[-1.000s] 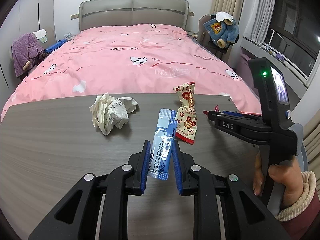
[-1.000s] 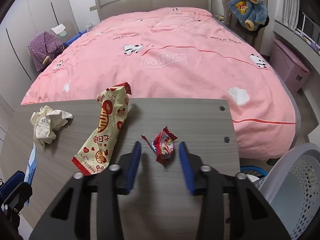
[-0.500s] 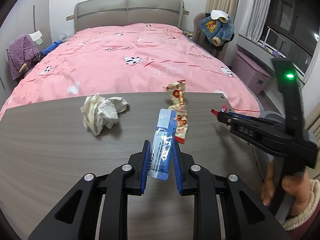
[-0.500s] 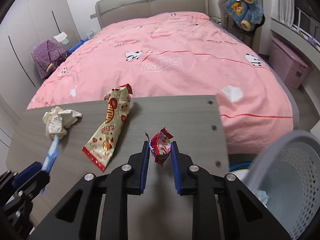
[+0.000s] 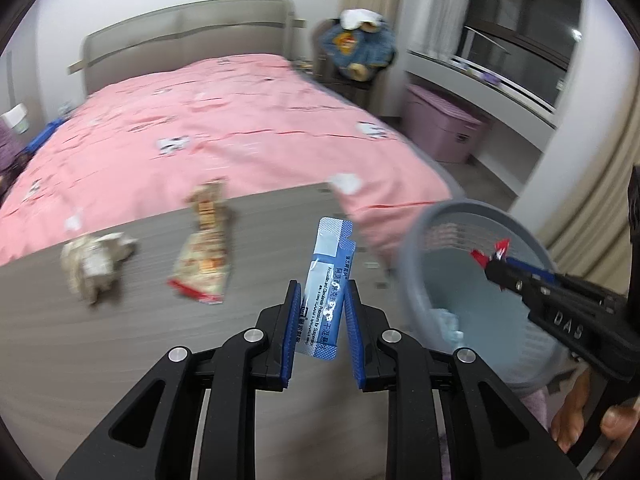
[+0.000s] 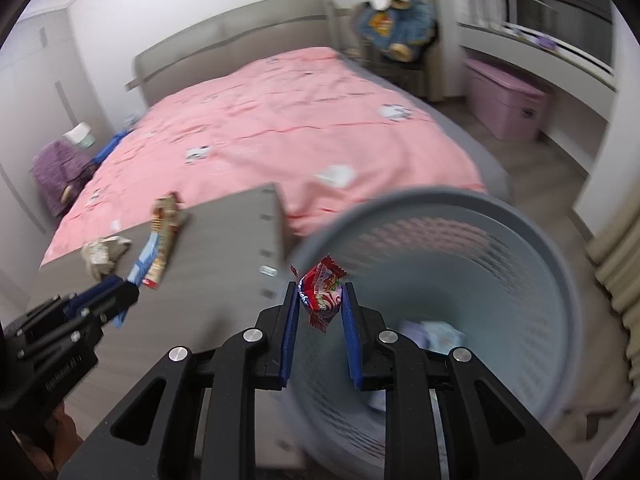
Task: Collect trash
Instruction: 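Carry the stick pack and red wrapper over the wastebasket, then open both grippers to drop the stick pack and wrapper inside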
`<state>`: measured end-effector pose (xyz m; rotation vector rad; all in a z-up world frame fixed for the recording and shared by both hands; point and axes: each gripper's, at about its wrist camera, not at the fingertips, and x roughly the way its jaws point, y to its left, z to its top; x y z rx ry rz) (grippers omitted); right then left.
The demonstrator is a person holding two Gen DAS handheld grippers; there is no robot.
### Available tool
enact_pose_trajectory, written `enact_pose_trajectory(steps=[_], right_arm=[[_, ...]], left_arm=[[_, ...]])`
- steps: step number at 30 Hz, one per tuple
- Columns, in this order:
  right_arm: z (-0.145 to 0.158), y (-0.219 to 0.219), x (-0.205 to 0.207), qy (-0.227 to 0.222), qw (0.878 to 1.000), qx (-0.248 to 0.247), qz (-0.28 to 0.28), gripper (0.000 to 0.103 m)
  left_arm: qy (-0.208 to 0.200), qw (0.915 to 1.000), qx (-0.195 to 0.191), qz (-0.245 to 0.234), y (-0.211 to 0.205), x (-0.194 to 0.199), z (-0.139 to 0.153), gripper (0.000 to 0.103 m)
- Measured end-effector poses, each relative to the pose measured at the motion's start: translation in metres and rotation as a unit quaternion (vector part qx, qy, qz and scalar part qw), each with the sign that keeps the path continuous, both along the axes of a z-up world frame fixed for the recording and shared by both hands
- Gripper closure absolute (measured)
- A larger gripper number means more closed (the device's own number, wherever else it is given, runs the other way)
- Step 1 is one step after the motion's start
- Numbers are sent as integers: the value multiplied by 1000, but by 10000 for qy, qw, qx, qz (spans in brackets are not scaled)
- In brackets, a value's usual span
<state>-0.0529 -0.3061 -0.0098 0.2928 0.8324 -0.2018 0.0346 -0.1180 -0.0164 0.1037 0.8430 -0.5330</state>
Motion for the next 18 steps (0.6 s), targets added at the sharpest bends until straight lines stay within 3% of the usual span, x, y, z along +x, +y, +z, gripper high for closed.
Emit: enact_pose_trajectory(steps=[9, 18], right_arm=[[-15, -66, -55, 127, 9969, 70, -773, 82], [-28, -88, -61, 134, 9957, 286, -873, 81]], left_arm=[[42, 9958, 101, -908, -88, -26, -1, 81], [135, 9927, 377, -1141, -129, -30, -14, 81]])
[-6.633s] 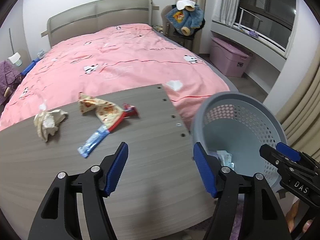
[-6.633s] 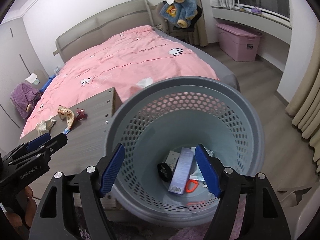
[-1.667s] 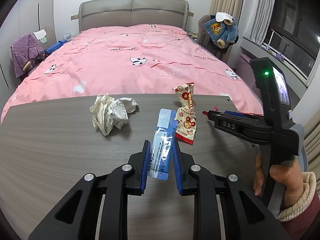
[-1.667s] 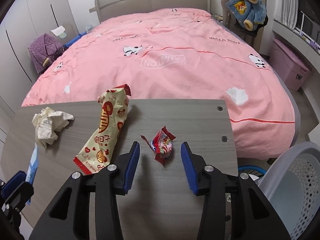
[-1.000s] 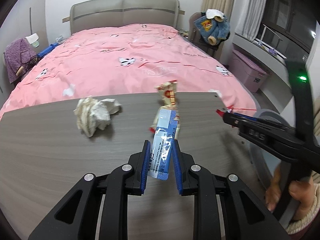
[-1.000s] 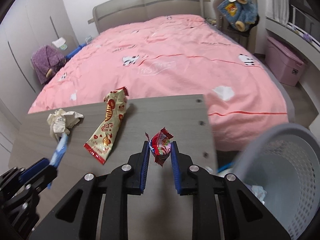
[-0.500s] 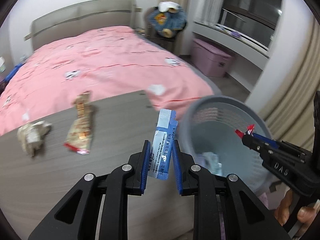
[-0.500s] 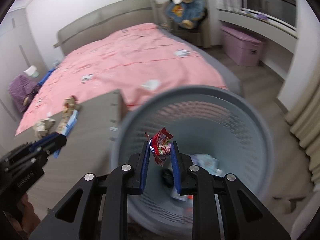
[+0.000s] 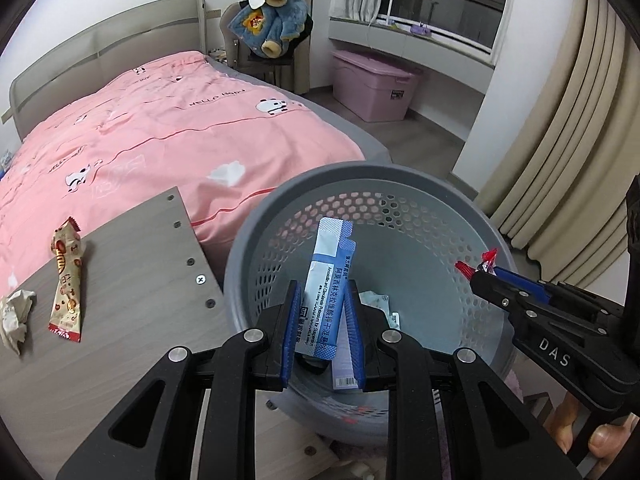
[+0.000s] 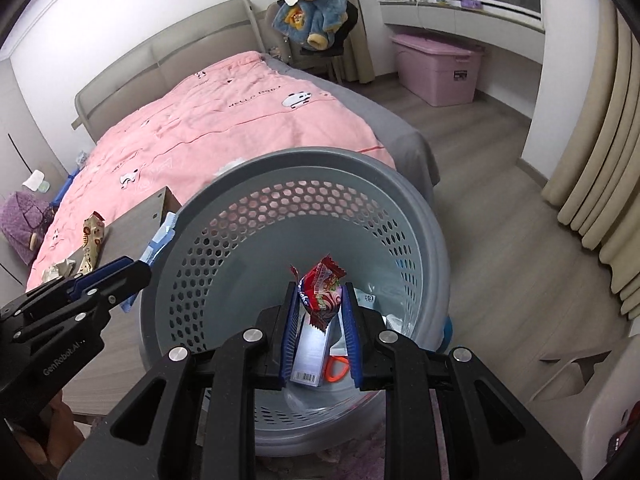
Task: Collect trash
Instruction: 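Open both grippers to drop the stick pack and wrapper inside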
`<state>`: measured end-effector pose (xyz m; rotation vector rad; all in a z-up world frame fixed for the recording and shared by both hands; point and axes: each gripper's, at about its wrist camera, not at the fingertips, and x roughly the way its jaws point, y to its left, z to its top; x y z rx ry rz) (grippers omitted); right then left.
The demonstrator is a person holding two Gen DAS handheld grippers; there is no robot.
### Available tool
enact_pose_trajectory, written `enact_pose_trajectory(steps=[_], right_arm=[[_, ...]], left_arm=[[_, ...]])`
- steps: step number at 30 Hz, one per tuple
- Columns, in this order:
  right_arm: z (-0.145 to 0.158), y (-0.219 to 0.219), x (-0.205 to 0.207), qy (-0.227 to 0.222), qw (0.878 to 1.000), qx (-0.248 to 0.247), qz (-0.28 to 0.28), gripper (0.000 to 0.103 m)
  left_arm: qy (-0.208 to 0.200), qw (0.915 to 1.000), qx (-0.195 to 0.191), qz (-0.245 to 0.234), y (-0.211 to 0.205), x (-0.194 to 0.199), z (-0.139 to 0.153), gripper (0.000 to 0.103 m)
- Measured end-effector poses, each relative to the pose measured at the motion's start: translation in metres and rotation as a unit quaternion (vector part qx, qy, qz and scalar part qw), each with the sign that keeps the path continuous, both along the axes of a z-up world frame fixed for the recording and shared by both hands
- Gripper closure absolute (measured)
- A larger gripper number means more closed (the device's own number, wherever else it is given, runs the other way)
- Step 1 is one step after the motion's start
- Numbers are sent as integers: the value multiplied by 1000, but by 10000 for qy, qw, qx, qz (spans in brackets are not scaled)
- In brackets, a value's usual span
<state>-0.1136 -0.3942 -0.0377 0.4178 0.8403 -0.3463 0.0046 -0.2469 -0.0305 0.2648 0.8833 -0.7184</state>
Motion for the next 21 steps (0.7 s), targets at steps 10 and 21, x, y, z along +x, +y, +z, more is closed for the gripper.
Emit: enact_pose_trajectory(steps=[10, 21], right_arm=[[-6, -8, 7, -16, 9999, 84, 63, 81], [-9, -10, 8, -18, 9999, 128, 74, 80]], left_arm=[[-22, 9998, 172, -11, -14, 0, -4, 81], [-30, 9998, 199, 11, -16, 2, -4, 81]])
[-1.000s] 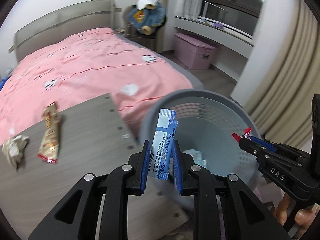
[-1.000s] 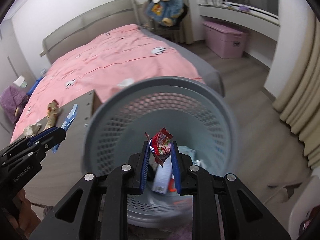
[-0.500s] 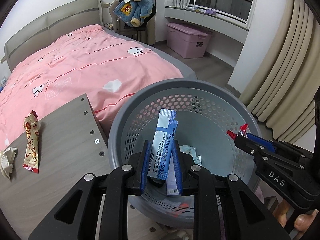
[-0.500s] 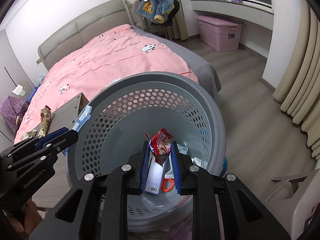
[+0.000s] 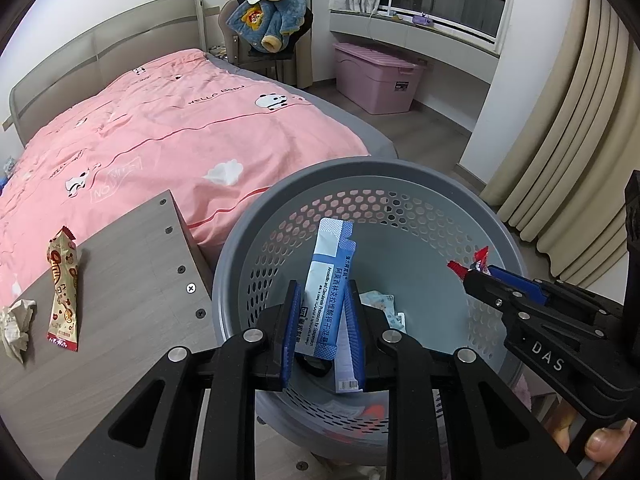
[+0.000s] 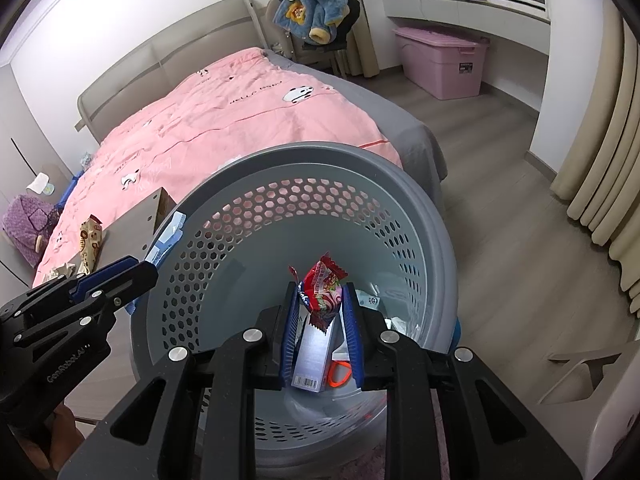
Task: Collect trash
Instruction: 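Open both grippers to drop the stick pack and wrapper inside, then withdraw both grippers from the wastebasket back over the table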
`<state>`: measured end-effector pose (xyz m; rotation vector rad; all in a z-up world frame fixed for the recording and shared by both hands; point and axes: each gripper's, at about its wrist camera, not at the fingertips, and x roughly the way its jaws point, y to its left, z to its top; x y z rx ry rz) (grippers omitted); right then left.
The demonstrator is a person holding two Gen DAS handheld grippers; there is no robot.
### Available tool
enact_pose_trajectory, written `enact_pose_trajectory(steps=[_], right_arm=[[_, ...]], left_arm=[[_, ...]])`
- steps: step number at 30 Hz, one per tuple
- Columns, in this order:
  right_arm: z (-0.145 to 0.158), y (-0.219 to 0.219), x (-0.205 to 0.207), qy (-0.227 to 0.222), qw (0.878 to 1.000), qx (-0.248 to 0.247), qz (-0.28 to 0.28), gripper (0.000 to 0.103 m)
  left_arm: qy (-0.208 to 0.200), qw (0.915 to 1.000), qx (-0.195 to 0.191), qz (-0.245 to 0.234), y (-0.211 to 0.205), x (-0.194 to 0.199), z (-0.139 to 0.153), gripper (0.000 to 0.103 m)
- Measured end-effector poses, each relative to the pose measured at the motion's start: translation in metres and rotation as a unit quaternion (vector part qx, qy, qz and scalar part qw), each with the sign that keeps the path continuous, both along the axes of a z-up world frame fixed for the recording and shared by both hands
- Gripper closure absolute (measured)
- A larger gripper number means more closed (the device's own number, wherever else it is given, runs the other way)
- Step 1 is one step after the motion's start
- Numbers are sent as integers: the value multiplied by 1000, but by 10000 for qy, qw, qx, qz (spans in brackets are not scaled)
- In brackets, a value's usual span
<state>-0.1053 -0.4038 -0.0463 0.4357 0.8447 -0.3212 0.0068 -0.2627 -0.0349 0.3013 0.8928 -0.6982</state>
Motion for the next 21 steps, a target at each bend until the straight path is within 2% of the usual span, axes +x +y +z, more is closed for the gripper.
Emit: enact_pose_trajectory(steps=[10, 11, 13, 14, 21], right_arm=[[3, -1, -1, -41, 10000, -21, -58, 78], [4, 0, -1, -56, 10000, -30, -57, 70], [8, 1, -3, -133, 9998, -95, -88, 54], [10, 2, -3, -166, 9997, -121, -93, 51], [14, 5, -3, -187, 9997, -136, -100, 50]], left_arm=[[-7, 9999, -97, 125, 9, 3, 6, 79], [-5, 9999, -109, 132, 10, 4, 7, 78], [-22, 9998, -131, 169, 13, 4, 9, 67], [-51, 9997, -139, 193, 14, 4, 11, 65], [-177, 9992, -178, 307, 23, 4, 18, 54]])
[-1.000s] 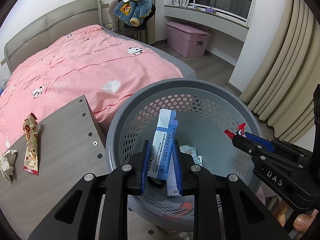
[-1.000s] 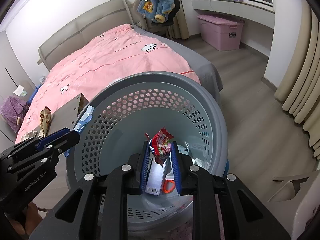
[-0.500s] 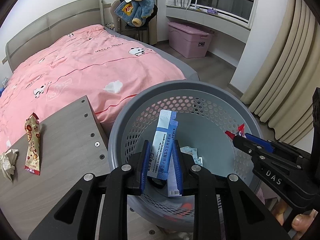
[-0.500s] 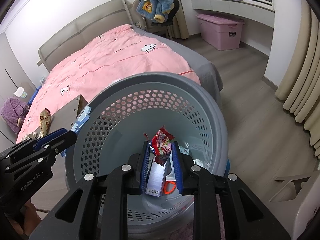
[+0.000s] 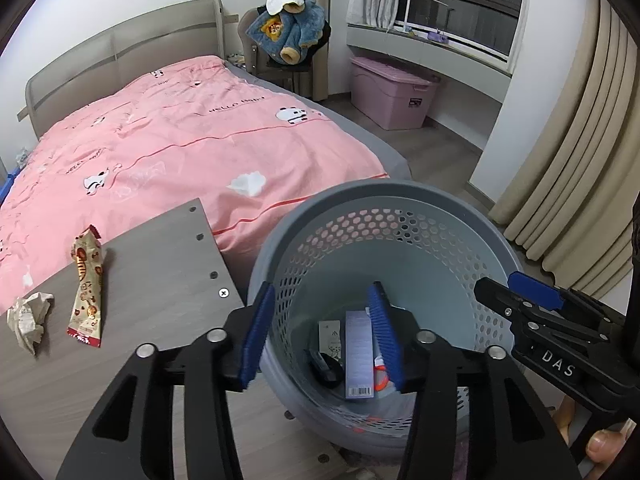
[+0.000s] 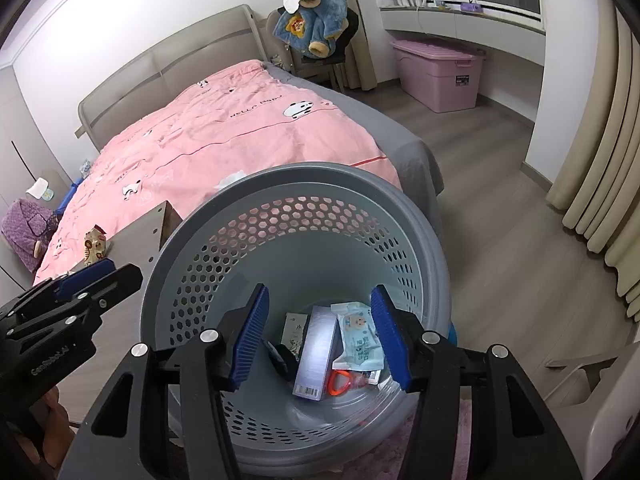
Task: Collect trash
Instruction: 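Withdraw both grippers from the wastebasket back over the table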
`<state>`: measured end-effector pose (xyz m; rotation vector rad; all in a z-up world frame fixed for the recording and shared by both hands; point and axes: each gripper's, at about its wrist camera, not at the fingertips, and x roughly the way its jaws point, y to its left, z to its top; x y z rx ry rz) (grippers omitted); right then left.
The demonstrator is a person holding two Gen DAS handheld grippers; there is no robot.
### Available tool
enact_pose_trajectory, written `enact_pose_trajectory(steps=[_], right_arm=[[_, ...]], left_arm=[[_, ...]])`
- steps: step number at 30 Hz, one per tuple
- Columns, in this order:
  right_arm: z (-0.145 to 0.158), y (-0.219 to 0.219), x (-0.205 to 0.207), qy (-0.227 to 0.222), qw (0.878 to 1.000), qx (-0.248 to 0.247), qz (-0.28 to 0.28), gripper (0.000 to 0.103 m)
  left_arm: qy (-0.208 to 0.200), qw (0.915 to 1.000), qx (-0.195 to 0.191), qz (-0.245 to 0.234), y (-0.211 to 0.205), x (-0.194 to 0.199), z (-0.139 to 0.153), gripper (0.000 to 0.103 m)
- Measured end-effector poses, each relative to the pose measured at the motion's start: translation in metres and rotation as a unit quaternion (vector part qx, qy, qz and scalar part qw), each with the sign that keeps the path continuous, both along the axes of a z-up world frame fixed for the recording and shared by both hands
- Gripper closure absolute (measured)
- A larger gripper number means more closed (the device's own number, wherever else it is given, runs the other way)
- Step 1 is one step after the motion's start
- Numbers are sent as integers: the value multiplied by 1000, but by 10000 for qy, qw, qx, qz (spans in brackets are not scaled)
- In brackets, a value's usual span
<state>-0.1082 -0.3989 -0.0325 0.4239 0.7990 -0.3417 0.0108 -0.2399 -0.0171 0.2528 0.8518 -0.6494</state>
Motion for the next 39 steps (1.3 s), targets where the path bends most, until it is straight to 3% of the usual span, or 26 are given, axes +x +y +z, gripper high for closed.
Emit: enact_pose_trajectory(steps=[9, 22, 39], right_arm=[[3, 8, 0, -16, 10000, -26, 35, 46], [14, 27, -2, -174, 9998, -32, 40, 25], [33, 97, 23, -362, 9967, -327, 647, 12]], left_arm=[[-60, 9999, -54, 120, 12, -2, 4, 46], [-119, 9990, -262, 350, 45, -3, 13, 37], [-209, 9939, -420, 997, 130, 4, 19, 32]])
